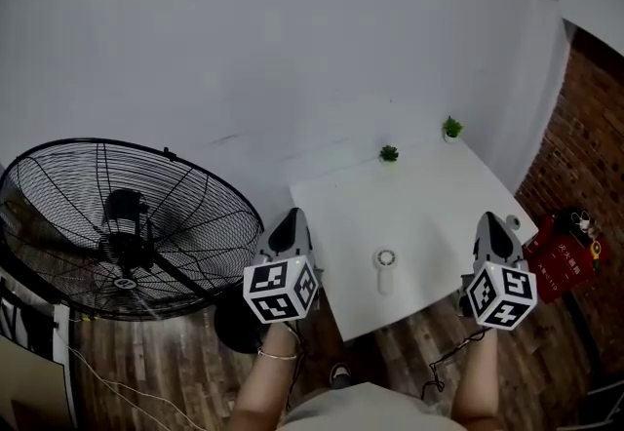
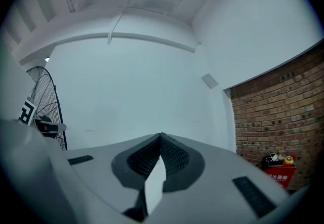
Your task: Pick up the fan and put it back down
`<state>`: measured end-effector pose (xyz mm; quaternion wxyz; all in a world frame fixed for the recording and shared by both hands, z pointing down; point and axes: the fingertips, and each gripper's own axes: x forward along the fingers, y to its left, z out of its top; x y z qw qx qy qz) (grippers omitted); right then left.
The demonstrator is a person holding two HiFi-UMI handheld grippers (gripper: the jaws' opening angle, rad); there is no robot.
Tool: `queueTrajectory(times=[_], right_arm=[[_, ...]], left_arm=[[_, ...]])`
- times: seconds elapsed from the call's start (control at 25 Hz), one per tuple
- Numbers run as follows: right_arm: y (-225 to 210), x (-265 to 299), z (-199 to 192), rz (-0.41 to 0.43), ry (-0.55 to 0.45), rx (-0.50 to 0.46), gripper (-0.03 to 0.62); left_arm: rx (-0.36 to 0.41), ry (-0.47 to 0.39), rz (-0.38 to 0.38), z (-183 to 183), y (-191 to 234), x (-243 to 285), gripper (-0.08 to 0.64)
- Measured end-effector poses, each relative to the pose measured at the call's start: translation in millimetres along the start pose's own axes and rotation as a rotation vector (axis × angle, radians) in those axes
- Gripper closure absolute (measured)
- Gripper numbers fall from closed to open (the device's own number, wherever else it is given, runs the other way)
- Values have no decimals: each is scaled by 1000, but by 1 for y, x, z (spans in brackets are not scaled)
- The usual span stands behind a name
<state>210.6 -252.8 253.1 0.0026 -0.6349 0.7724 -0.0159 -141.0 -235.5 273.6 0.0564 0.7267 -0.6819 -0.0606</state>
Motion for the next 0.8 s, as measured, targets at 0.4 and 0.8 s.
queueTrajectory(times=[0.4,0.8], right_arm=[[11,5,2,5,4,-37,592],[13,5,-6,-1,18,-27,592]], left_arm=[[4,14,6,-5,5,-2,549],[-3,20,15,-10,14,-4,548]])
